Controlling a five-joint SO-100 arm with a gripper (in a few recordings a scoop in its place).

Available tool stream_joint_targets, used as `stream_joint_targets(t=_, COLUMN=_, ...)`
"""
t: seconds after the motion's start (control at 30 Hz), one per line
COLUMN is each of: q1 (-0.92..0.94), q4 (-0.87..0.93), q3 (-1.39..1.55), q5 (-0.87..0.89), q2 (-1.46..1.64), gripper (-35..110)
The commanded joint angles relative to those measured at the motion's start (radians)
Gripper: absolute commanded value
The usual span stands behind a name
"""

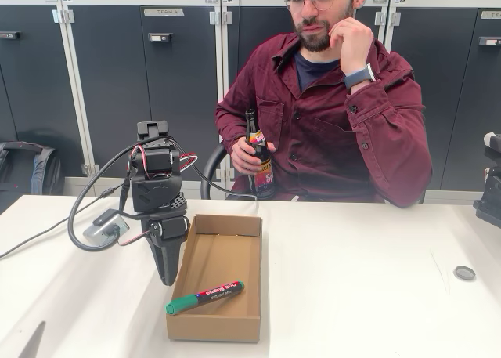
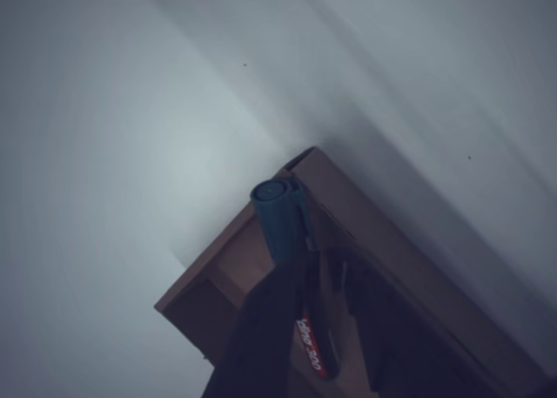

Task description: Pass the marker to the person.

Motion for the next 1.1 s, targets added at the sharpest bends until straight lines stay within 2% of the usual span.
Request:
stream_joint_targets(t=0.0, q1=-0.015, q4=-0.051, q3=0.009, q5=-0.020, q2=0.054, gripper=1)
stream_joint_targets(t=0.5, q1=-0.018, q4=-0.241, q3=0.235, q5=0.015, q2=0.137, gripper=12)
stream_joint_targets(t=0.73, q1=-0.052, q4=-0.215, q3=0.215, q5=-0.012, q2=0.130, gripper=9)
stream_joint_targets(t=1.07, q1=-0.064, q4=-0.247, q3=0.169, q5=0.011, q2=0.109, gripper=17)
